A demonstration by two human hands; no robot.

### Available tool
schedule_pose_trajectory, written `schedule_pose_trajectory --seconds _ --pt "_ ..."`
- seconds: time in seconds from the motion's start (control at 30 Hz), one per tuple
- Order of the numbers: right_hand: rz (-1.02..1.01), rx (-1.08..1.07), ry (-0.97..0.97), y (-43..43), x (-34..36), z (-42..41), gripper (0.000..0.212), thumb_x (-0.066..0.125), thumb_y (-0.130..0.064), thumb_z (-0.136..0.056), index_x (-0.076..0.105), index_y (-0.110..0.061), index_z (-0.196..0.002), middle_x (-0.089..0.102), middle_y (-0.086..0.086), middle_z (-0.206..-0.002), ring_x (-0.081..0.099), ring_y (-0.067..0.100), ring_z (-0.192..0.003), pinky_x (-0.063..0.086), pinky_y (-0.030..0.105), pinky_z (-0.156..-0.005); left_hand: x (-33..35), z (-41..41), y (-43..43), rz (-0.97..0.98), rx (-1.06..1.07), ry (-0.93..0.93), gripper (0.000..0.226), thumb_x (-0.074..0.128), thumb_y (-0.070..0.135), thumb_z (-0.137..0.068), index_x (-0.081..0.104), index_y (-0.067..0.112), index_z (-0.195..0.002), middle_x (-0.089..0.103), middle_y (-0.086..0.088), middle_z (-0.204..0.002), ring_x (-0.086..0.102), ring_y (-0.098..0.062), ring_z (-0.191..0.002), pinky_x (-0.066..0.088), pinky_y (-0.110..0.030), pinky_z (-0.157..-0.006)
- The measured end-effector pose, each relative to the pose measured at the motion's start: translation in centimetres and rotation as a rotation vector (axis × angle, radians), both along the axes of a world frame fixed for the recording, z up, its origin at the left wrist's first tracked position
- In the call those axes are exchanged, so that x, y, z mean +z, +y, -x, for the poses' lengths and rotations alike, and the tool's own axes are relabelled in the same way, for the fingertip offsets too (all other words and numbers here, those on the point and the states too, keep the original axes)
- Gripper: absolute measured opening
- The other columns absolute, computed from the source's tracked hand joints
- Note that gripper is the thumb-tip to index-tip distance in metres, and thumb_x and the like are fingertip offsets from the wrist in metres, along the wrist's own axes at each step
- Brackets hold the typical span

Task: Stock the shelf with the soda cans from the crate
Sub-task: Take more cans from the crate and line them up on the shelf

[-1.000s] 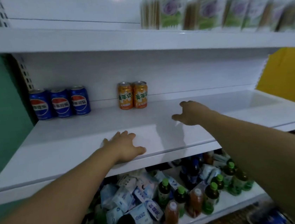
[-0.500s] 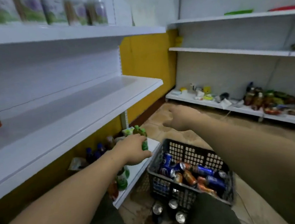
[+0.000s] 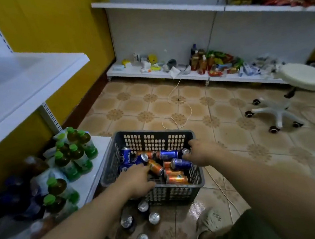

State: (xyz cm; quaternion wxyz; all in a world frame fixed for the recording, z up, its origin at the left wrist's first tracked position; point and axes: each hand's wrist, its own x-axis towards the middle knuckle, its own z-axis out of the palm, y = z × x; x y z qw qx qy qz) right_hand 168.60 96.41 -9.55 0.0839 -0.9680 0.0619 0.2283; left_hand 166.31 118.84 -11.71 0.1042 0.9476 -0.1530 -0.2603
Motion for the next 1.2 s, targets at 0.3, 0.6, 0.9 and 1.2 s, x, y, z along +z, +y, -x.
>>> schedule_pose_trajectory --seconds 0.3,0.6,0.9,1.2 --pt "-0.042 -0.058 0.217 -3.3 -16.8 -8.5 0.048 0.058 -0.05 -0.089 0.051 -0.022 -0.128 0.059 0.004 -0.114 0.058 0.02 -0.1 0.05 0.035 -0.09 -14.7 -9.6 -3.3 0.003 -0.001 0.218 0.061 0.056 0.051 -0.087 0.042 0.023 -0.139 0.043 -0.003 -0.141 0.042 -0.024 -0.127 0.04 -0.044 -0.102" --pt "-0.21 0.113 0.49 -3.7 -33.5 -12.5 0.048 0.057 -0.043 -0.092 0.048 -0.027 -0.136 0.054 0.004 -0.134 0.053 0.022 -0.117 0.041 0.033 -0.102 -28.7 -15.7 -6.1 -0.022 -0.033 0.391 0.065 0.054 0.049 -0.09 0.036 0.018 -0.145 0.034 -0.008 -0.152 0.035 -0.027 -0.136 0.035 -0.037 -0.107" --pt "-0.079 0.399 0.546 -3.3 -38.6 -12.7 0.076 0.073 -0.041 -0.079 0.035 -0.031 -0.145 0.047 0.008 -0.138 0.049 0.029 -0.122 0.041 0.039 -0.103 -34.4 -16.7 -6.2 0.076 0.026 0.492 0.06 0.066 0.043 -0.084 0.049 0.015 -0.133 0.051 -0.008 -0.137 0.051 -0.026 -0.119 0.045 -0.041 -0.099" --pt "-0.439 0.039 0.099 -1.5 -27.0 -11.8 0.08 0.078 -0.036 -0.078 0.034 -0.022 -0.142 0.046 0.003 -0.138 0.051 0.021 -0.121 0.042 0.031 -0.097 -27.1 -14.5 -5.1 0.205 0.124 0.448 0.059 0.071 0.036 -0.081 0.047 0.022 -0.133 0.057 -0.001 -0.129 0.057 -0.022 -0.111 0.048 -0.037 -0.095"
